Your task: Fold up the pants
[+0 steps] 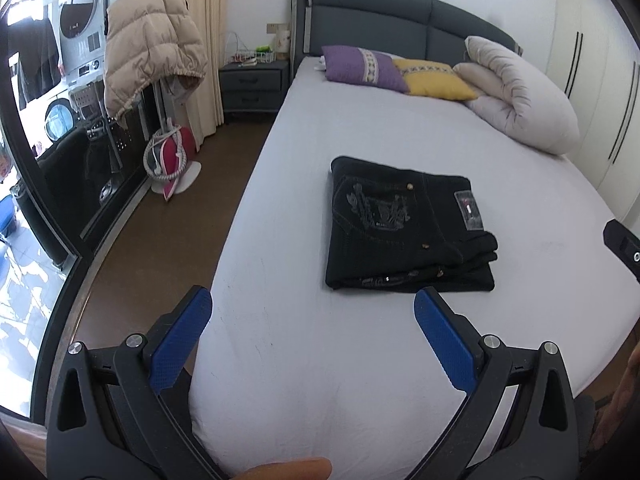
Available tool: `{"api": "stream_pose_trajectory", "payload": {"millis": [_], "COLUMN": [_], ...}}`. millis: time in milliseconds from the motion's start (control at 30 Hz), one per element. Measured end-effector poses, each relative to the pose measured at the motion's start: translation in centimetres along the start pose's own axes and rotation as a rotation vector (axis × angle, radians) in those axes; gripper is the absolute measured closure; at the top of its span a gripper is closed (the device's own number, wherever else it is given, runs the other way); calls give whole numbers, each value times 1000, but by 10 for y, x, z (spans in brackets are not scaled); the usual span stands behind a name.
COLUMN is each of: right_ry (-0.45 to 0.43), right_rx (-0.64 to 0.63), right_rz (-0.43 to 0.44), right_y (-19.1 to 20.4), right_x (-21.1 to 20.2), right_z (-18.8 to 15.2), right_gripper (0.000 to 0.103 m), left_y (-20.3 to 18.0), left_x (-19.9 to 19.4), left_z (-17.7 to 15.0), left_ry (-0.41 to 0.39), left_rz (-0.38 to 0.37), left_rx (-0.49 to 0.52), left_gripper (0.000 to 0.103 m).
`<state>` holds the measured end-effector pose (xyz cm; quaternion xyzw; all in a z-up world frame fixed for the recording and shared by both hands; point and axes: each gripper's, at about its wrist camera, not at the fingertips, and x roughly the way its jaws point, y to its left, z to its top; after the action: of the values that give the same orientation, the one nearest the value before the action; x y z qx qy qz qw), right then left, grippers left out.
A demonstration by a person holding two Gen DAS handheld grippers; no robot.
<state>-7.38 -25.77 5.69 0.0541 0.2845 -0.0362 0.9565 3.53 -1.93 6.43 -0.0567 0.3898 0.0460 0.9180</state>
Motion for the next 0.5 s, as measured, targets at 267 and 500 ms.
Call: {"api": "stream_pose_trajectory", "payload": {"millis": [267, 500], "right_ry": [68, 104], "right_rx": [-23, -28], "right_rz": [9, 1], "right_y": [5, 5], "right_x": [13, 20], "right_z": [-11, -16], "right_gripper": [0, 0], "left_y": [-1, -3], "left_x": [17, 29], "left_z": [-11, -19], "left_ry": [30, 53], "left_rz": [4, 5], "left_rx": [6, 10], "left_gripper": [0, 0]}}
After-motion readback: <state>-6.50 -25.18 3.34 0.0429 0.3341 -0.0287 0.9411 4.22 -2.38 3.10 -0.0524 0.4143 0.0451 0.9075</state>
